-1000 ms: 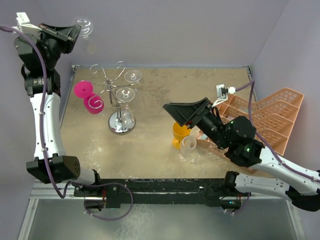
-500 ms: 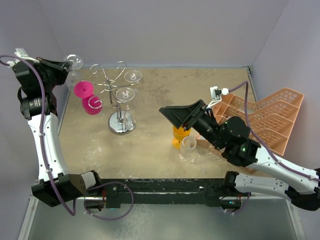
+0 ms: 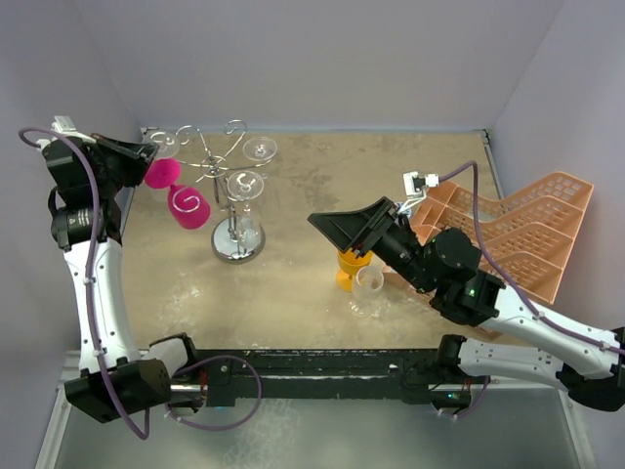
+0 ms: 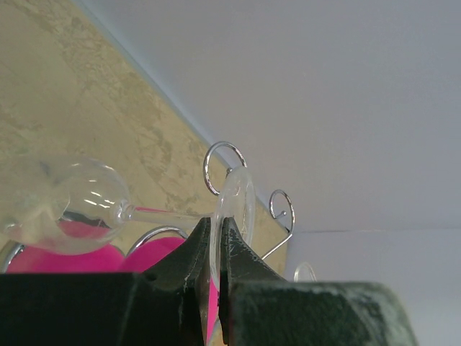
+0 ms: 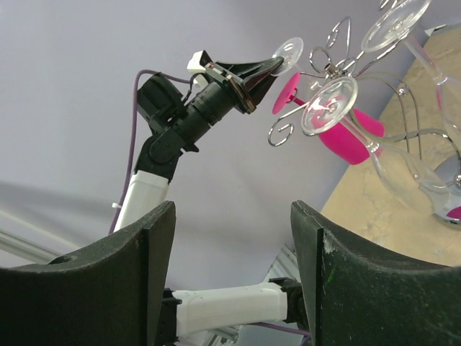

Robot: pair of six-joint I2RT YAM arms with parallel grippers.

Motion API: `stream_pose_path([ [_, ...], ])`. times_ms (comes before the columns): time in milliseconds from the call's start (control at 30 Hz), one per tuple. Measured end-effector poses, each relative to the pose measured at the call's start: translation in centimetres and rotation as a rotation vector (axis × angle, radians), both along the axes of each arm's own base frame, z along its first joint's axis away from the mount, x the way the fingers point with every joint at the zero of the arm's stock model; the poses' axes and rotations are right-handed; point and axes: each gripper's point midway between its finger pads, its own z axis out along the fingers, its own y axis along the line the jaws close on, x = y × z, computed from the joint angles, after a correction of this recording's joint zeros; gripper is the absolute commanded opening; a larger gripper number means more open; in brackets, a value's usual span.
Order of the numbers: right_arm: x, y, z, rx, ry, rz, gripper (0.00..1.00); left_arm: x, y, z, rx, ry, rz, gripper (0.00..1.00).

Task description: Place the wine glass upside down on the wine glass rack

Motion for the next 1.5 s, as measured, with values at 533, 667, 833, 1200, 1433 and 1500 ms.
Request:
stream_pose_path([
  [533,0.2,0.3,-0.9,-0.021,0.013,0.0,0.66,2.2,-3.2,-1.6,-0.034,0.019,-0.161,0.0],
  [667,0.2,0.3,-1.0,-0.02,0.015,0.001,0.66,2.6,-3.7,-1.3,-0.042,0.003,-0.191,0.0],
  [833,0.2,0.3,-1.0,-0.021,0.015,0.001,0.66,3.4,-4.4,-1.5,-0.058,0.0,-0.223,0.0],
  [1200,0.5,1.1,-2.1,-0.048,0.028,0.002,0.66,5.6,-4.8,-0.4,-0.069,-0.015,-0.243,0.0],
  [1433,0.3,1.3,-1.9,-0.044,0.023,0.016,0.66,7.1,-4.2,0.8,-0.08,-0.046,-0.22,0.0],
  [1500,0.3,1.3,-2.0,-0.045,0.023,0.016,0.66,7.4,-3.9,0.6,-0.078,-0.042,-0.202,0.0],
])
